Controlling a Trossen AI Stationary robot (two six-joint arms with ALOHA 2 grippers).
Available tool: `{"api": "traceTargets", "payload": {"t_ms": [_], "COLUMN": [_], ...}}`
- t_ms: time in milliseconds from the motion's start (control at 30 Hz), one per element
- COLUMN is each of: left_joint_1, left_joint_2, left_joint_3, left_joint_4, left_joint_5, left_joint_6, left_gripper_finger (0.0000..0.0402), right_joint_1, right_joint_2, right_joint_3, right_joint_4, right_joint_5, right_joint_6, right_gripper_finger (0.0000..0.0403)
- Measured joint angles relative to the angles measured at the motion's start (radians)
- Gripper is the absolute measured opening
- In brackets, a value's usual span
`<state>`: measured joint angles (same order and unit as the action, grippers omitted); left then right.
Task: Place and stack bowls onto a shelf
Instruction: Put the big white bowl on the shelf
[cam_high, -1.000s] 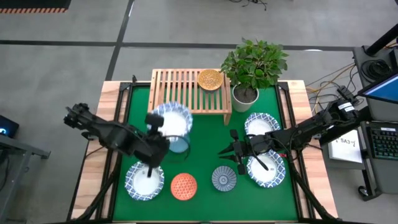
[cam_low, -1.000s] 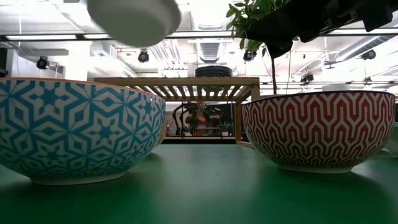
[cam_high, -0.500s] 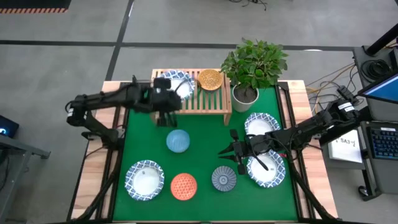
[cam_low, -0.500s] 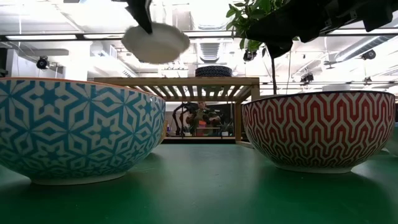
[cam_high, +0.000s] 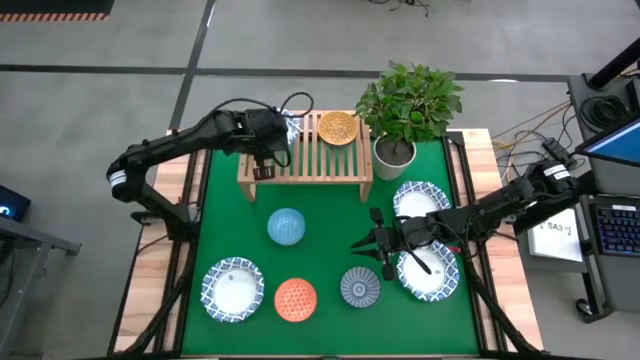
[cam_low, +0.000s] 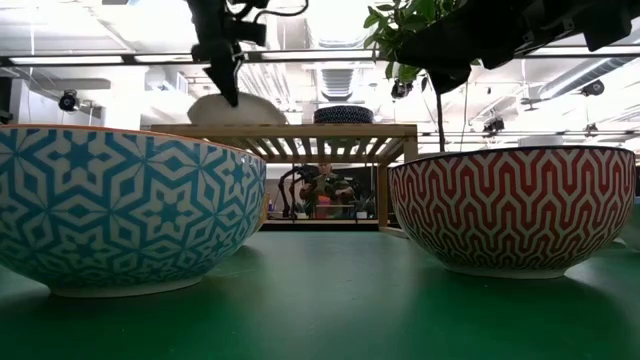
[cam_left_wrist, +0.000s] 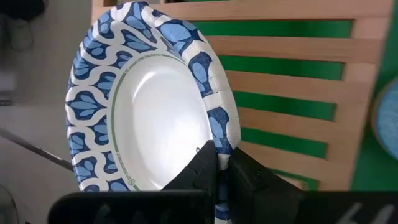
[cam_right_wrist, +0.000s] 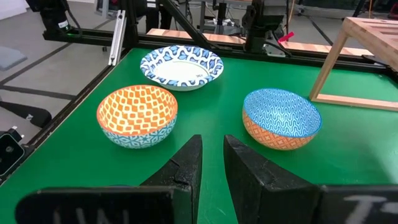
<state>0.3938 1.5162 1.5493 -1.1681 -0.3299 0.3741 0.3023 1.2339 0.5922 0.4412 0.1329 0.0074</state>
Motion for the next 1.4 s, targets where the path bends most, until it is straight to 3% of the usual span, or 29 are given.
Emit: {"api": "traceTargets", "payload": {"t_ms": [300,667,933,1200,1300,1400], "left_joint_1": [0.001,-0.002,-0.031,-0.165,-0.258,-0.339], "left_joint_2": [0.001,0.001,-0.006,-0.079,-0.127,-0.167], "left_joint_3": [-0.028,-0.027,-0.027,-0.037,-0.046,-0.048], "left_joint_4": [0.068,0.063,-0.076,-0.136,-0.098,-0.061], "left_joint_5": [0.000,0.001,0.014,0.274,0.244,0.118], "left_joint_6": [0.013,-0.016,-0.138,-0.305,-0.316,-0.315], "left_gripper_finger": [0.0012,0.0134,0.0196,0.0198,0.0195,0.0191], "right_joint_1": [0.000,0.000,0.001,0.037,0.063,0.078], "right_joint_2": [0.000,0.000,0.000,0.048,0.090,0.133], "right_joint_3": [0.000,0.000,0.000,0.000,0.003,0.020], "right_joint_4": [0.000,-0.002,-0.002,0.005,0.010,0.009], "right_joint_5": [0.001,0.001,0.001,0.021,0.070,0.077], "right_joint_6": [0.005,0.023,0.095,0.275,0.323,0.341], "right_gripper_finger": [0.0057,0.0057,0.0057,0.0057,0.0057,0.0057]}}
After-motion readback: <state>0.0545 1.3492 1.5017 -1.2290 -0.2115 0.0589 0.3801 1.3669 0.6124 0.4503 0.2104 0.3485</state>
